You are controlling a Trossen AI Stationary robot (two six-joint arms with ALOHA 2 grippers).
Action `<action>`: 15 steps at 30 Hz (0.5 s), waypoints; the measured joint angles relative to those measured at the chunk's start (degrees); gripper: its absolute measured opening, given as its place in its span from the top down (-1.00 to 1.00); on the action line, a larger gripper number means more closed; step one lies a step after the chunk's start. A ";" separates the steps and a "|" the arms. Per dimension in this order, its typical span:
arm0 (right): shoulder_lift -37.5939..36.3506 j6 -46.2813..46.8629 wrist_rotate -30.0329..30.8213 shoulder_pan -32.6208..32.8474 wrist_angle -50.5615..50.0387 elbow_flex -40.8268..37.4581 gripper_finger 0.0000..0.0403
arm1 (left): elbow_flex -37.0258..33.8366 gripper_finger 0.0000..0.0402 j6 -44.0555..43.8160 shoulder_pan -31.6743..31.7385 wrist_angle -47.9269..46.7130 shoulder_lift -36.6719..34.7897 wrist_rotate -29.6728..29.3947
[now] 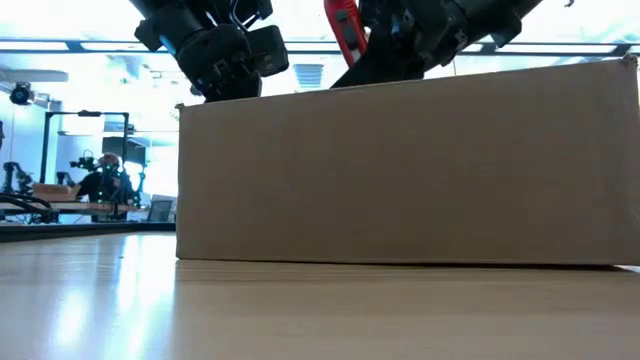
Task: Unpack boxes
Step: Open the cardboard box using the box cutter
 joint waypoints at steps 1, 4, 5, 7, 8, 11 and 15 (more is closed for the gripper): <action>0.00 0.06 0.11 -0.02 0.03 -0.27 0.98 | 0.00 0.48 0.00 0.00 0.00 0.00 0.00; 0.02 0.46 0.14 -0.02 0.85 -1.46 0.98 | 0.00 0.46 -0.02 0.00 0.00 0.00 0.00; 0.02 0.48 0.28 -0.02 1.05 -1.83 0.98 | 0.01 0.45 -0.02 0.00 0.00 0.00 0.01; 0.04 0.49 1.23 -0.02 1.54 -2.49 0.98 | 0.02 0.43 -0.02 0.00 0.02 0.00 0.02; 0.04 0.48 1.61 -0.02 1.62 -2.74 0.98 | 0.02 0.43 -0.04 0.00 0.02 0.00 0.02; 0.21 0.46 1.64 -0.02 2.18 -3.00 0.98 | 0.02 0.43 -0.02 0.00 0.02 0.00 0.02; 1.06 0.46 1.65 -0.04 2.99 -3.01 0.98 | 0.02 0.47 0.00 0.00 0.02 0.00 0.02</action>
